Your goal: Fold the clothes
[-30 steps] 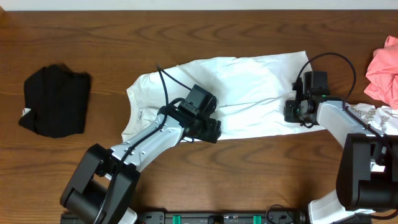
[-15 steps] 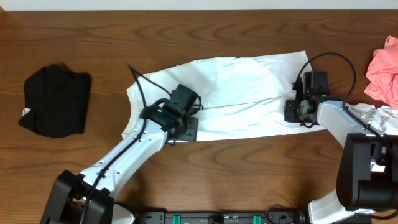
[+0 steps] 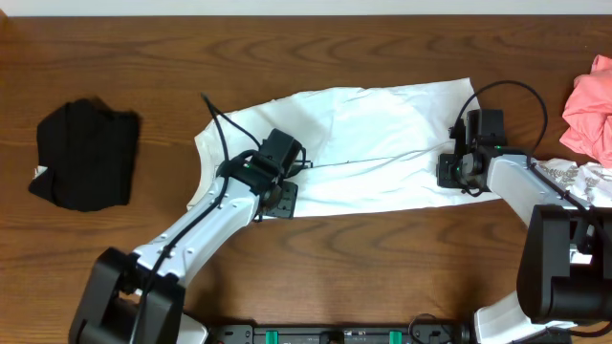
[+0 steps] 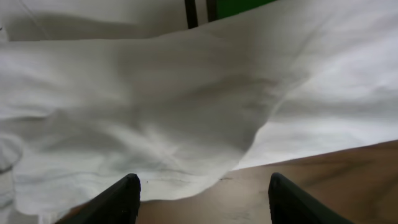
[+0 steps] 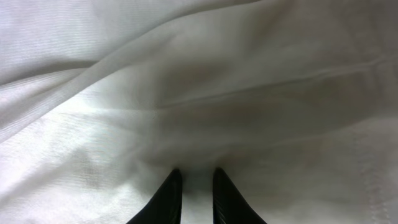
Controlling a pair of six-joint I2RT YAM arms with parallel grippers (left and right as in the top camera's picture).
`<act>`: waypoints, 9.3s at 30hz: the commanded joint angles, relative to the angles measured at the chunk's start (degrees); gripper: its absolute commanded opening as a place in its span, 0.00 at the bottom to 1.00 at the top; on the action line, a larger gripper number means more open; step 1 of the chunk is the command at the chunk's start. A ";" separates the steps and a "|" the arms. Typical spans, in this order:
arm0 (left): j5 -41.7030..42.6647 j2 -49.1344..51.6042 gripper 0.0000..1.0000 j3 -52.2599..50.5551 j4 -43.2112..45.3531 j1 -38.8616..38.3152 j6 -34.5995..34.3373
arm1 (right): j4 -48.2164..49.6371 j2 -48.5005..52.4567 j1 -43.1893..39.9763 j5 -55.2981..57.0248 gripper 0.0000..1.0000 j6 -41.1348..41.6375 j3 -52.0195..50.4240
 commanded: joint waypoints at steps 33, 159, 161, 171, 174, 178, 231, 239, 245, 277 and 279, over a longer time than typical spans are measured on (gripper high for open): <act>-4.50 2.93 0.35 -0.85 4.37 -0.11 6.69 | -0.20 0.68 0.55 -0.22 0.17 -0.70 -0.22; -17.64 13.22 0.36 0.63 21.40 5.16 10.10 | -1.92 0.68 0.55 -0.17 0.17 -0.70 -0.22; -17.62 13.22 0.38 0.63 22.64 6.49 10.10 | -1.90 0.68 0.55 -0.17 0.17 -0.70 -0.22; -17.59 13.27 0.51 0.63 31.43 11.69 10.10 | -2.10 0.68 0.55 -0.17 0.17 -0.72 -0.22; -17.57 13.35 0.55 0.63 33.27 12.11 10.08 | -2.29 0.68 0.55 -0.15 0.17 -0.72 -0.22; -17.57 13.33 0.59 0.66 31.82 12.11 10.10 | -2.34 0.68 0.55 -0.17 0.17 -0.70 -0.22; 8.79 20.06 0.41 1.46 47.76 11.98 11.65 | -2.78 0.68 0.55 0.02 0.17 -0.70 -0.22; 11.98 18.64 0.41 1.46 48.61 12.07 14.27 | -3.37 0.68 0.55 0.02 0.17 -0.72 -0.22; 10.27 8.94 0.41 1.46 38.01 12.04 14.40 | -3.19 0.68 0.55 0.02 0.17 -0.70 -0.22; 0.20 13.60 0.51 0.20 43.71 16.17 16.35 | -3.41 0.68 0.55 0.24 0.17 -0.70 -0.22; 0.46 13.60 0.50 0.20 44.22 16.17 16.35 | -3.43 0.68 0.55 0.22 0.17 -0.70 -0.22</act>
